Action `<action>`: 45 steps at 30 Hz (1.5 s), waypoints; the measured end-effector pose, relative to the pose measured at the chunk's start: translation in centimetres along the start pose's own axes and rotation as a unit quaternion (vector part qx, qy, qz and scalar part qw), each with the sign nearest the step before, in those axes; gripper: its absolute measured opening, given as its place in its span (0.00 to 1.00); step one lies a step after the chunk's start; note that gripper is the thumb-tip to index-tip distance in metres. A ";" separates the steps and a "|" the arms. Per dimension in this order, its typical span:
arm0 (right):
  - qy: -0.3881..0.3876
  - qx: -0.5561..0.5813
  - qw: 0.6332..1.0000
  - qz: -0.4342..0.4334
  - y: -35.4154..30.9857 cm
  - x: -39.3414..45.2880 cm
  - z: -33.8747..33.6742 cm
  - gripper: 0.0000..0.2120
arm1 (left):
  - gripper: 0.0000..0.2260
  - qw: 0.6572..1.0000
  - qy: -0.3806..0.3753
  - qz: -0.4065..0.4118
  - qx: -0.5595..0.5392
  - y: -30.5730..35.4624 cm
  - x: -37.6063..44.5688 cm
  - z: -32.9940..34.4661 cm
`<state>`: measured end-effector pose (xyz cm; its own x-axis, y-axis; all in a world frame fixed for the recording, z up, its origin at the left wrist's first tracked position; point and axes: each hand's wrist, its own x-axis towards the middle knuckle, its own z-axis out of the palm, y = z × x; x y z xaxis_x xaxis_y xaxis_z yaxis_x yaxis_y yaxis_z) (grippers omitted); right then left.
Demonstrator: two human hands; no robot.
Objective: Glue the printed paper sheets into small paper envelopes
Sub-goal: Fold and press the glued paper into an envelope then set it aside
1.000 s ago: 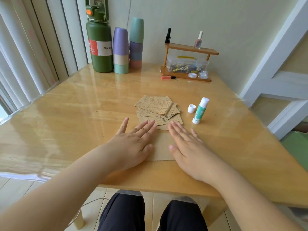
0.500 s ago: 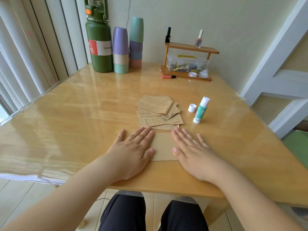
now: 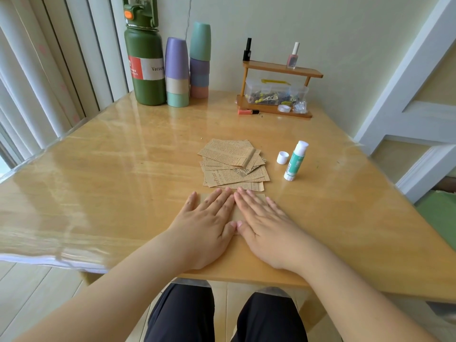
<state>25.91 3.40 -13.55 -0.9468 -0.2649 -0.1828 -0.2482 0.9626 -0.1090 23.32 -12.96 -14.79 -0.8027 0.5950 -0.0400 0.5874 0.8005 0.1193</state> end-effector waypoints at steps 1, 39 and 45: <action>-0.003 -0.001 1.000 0.000 0.0 0.0 -0.1 0.26 | 0.32 1.000 -0.007 -0.002 0.003 0.0 0.0 -0.2; 0.063 0.075 0.995 -0.010 0.7 -1.5 -0.5 0.27 | 0.41 0.999 0.034 0.012 -0.030 -0.8 -1.0 -0.9; 0.017 -0.003 1.000 -0.015 0.2 -0.2 0.6 0.29 | 0.39 1.000 0.008 0.005 -0.007 0.0 0.0 0.0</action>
<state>26.21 3.59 -14.08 -0.9454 -0.2915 -0.1458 -0.2779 0.9546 -0.1071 23.31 -12.91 -14.82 -0.7985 0.6015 -0.0225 0.5939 0.7934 0.1332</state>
